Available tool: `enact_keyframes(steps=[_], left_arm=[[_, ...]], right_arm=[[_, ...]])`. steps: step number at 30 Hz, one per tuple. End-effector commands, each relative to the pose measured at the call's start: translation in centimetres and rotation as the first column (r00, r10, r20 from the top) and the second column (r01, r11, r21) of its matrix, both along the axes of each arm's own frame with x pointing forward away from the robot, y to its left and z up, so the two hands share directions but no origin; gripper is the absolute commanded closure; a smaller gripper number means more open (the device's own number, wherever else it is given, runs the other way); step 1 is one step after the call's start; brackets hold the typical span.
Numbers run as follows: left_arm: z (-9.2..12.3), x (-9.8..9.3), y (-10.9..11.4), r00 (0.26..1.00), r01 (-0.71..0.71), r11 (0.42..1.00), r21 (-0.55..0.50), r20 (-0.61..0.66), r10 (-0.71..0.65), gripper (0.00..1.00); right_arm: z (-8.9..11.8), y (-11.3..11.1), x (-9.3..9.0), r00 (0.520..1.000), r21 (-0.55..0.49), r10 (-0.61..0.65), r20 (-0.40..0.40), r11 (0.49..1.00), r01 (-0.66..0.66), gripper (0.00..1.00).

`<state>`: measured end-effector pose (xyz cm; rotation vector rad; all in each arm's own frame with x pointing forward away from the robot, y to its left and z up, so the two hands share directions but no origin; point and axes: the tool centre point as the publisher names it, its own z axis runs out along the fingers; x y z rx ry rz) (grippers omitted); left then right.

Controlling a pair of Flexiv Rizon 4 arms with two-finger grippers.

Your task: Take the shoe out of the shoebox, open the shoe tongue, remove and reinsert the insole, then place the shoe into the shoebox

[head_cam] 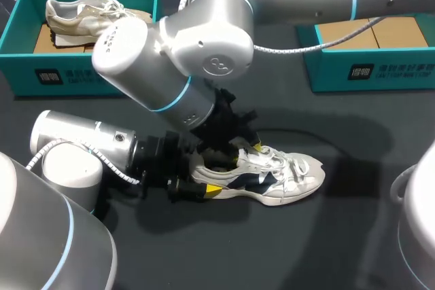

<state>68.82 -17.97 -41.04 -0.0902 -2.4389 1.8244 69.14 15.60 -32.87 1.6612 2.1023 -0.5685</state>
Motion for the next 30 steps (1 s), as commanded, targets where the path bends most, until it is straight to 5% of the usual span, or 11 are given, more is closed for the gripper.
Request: enact_keyframes(steps=[1,12,16,17,23,26,30], left_arm=[[-0.3,-0.3,-0.2,1.0,0.0,1.0,0.002,0.001,0.0,1.0],[-0.3,-0.3,-0.2,1.0,0.0,1.0,0.002,0.001,0.0,1.0],[-0.3,-0.3,-0.2,1.0,0.0,1.0,0.002,0.001,0.0,1.0],[-0.3,-0.3,-0.2,1.0,0.0,1.0,0.002,0.001,0.0,1.0],[-0.3,-0.3,-0.2,1.0,0.0,1.0,0.002,0.001,0.0,1.0],[-0.3,-0.3,-0.2,1.0,0.0,1.0,0.002,0.001,0.0,1.0],[-0.3,-0.3,-0.2,1.0,0.0,1.0,0.002,0.001,0.0,1.0]], right_arm=[[0.2,-0.3,0.0,1.0,0.013,-0.016,0.001,1.0,0.016,0.67],[0.5,-0.5,-1.0,0.997,0.042,-0.078,0.024,0.996,0.077,0.8],[0.7,-0.9,-1.1,0.996,0.067,-0.088,0.022,0.994,0.087,0.93],[0.8,-1.2,-1.2,0.996,0.089,-0.092,0.018,0.992,0.09,1.0],[1.2,-3.0,-1.1,0.995,0.206,-0.098,0.007,0.974,0.094,1.0],[0.7,-4.8,-1.7,0.986,0.449,-0.165,0.03,0.883,0.134,1.0],[0.7,-4.8,-1.7,0.986,0.449,-0.165,0.03,0.883,0.134,1.0]])
